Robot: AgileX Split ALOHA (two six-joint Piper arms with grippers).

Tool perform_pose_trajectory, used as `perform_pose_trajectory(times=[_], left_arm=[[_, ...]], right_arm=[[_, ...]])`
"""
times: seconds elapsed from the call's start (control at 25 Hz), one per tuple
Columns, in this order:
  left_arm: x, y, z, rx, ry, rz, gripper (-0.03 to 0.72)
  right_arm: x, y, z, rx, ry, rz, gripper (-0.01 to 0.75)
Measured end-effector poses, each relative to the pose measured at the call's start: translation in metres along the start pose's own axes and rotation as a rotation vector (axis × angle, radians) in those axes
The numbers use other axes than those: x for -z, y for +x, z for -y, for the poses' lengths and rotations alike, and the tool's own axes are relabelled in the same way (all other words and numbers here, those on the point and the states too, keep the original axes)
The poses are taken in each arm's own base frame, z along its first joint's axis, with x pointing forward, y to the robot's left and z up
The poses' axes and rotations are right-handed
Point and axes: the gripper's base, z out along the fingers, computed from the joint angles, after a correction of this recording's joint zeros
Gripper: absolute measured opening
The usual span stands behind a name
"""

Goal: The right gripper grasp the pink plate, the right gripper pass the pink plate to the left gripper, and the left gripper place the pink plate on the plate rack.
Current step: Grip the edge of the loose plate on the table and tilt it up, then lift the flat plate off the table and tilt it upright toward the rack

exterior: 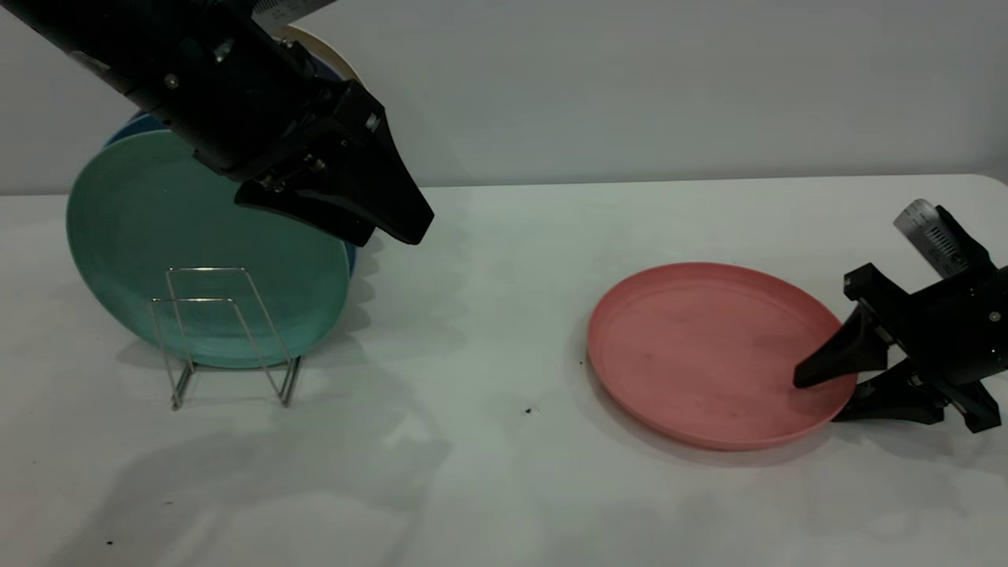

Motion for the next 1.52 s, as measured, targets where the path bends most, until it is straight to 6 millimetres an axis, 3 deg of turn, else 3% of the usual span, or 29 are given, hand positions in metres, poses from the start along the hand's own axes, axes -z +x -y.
perform_pose_trajectory(times=[0.16,0.28,0.52,0.76,1.24,1.36,1.52], left_arm=[[0.0,-0.001,-0.001,0.001,-0.012,0.012,0.555],[0.0,-0.005,-0.004,0.017,-0.04,0.055,0.555],[0.002,-0.019,0.0,0.106,0.015,0.13,0.555],[-0.004,-0.032,-0.002,0.103,0.031,0.141,0.555],[-0.039,-0.02,-0.011,0.137,0.057,0.039,0.544],[-0.042,-0.02,-0.01,0.148,0.062,0.039,0.491],[-0.042,-0.021,-0.011,0.159,0.056,0.055,0.308]], right_arm=[[-0.001,0.0,0.001,0.033,0.004,0.0,0.091],[-0.001,0.0,-0.003,0.092,-0.037,0.002,0.022],[0.004,0.001,-0.034,0.227,-0.294,0.026,0.018],[-0.01,0.016,-0.061,0.309,-0.363,-0.035,0.018],[-0.02,0.031,-0.085,0.335,-0.458,-0.079,0.018],[-0.02,0.031,-0.086,0.335,-0.466,-0.081,0.018],[-0.02,0.031,-0.087,0.335,-0.469,-0.074,0.036]])
